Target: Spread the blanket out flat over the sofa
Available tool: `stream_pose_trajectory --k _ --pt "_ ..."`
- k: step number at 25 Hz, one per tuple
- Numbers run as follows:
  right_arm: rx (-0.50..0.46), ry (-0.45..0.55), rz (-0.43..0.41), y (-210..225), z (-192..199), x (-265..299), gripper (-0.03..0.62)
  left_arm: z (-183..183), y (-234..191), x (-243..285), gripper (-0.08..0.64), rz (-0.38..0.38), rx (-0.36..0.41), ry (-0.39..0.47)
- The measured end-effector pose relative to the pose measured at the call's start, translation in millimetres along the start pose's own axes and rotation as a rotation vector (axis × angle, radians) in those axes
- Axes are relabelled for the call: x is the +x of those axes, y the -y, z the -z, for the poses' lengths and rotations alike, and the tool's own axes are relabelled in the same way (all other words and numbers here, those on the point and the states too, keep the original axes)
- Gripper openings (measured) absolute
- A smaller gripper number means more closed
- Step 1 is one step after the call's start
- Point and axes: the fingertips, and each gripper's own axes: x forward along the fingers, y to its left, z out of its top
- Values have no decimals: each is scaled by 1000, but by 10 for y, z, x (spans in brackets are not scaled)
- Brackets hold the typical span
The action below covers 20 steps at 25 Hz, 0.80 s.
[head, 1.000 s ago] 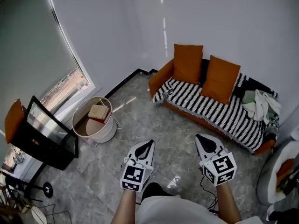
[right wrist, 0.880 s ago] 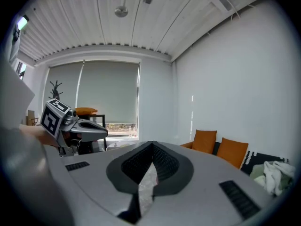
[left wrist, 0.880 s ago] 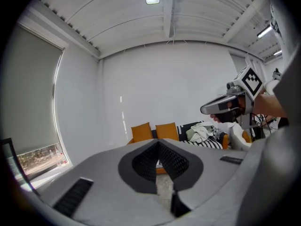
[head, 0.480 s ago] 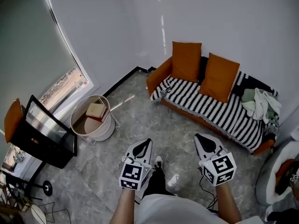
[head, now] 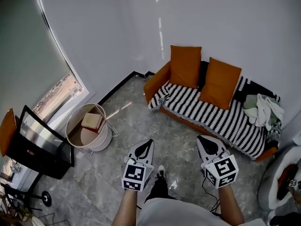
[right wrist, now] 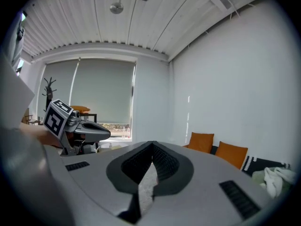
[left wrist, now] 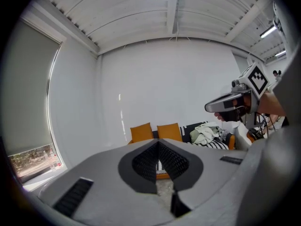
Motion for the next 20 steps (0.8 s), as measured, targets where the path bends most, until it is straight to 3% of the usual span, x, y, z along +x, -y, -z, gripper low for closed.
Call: stream_pose_trajectory --k 10,20 --pt "12 10 32 423 -339 1243 -2 -2 -1018 1009 8 13 -18 -24" --pt "57 -82 26 732 -333 2333 -2 -5 -1813 1832 8 39 -28 -54"
